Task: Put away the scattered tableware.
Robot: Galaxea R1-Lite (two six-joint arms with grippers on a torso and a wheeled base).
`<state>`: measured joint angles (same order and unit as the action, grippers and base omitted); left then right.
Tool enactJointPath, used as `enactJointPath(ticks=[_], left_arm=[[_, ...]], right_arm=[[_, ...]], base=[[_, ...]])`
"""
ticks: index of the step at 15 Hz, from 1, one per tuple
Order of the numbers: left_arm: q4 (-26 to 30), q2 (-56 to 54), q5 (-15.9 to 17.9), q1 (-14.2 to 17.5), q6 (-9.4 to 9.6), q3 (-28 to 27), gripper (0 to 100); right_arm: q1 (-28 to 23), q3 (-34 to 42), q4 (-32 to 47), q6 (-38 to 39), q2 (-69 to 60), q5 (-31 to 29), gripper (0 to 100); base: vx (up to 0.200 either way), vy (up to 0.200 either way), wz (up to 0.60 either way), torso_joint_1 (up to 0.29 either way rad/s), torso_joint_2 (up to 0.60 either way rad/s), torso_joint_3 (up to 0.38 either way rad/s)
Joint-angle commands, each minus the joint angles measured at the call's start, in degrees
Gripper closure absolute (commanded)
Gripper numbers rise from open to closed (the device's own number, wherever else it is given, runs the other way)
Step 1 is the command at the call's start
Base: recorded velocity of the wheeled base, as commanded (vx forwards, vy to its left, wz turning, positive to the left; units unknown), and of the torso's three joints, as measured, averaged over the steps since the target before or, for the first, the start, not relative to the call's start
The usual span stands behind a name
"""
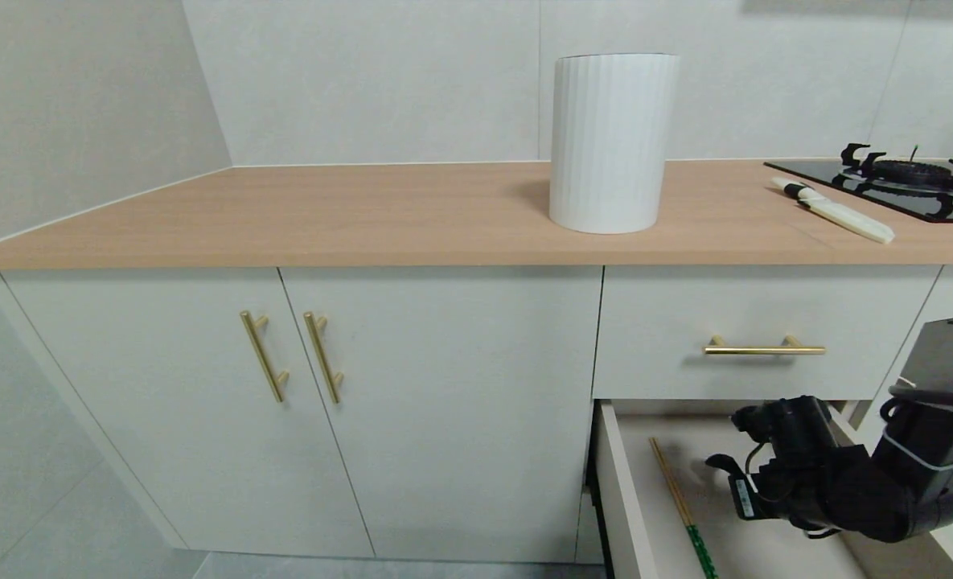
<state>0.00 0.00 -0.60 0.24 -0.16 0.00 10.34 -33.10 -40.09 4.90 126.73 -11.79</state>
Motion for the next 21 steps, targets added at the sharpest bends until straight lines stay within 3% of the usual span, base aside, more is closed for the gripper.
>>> enactJointPath(ticks=[1,8,9,17,21], left_arm=[[0.0,0.0,-0.02,0.02,-0.02,0.0,0],[0.0,0.0,-0.02,0.02,-0.02,0.0,0],[0.0,0.0,-0.02,0.02,-0.02,0.0,0],[0.0,0.0,-0.02,0.02,-0.02,0.0,0],[0.0,0.0,-0.02,0.02,-0.02,0.0,0]], right_arm=[[0.03,0.05,-0.33,-0.07,4.22,-0.34,100],[0.03,-0.04,-0.33,0.02,4.05,-0.34,100],[0.03,-0.04,-0.33,-0.07,4.05,-0.34,0],[-0.05,0.58,-0.33,-0.07,1.85,-1.22,0],[-0.32,3.39,2.04,-0.59,-13.35,-0.96,0]], base=[[0.0,0.0,0.0,0.0,0.0,0.0],[0.0,0.0,0.0,0.0,0.0,0.0],[0.0,0.0,0.0,0.0,0.0,0.0],[0.0,0.0,0.0,0.0,0.0,0.0],[0.0,0.0,0.0,0.0,0.0,0.0]])
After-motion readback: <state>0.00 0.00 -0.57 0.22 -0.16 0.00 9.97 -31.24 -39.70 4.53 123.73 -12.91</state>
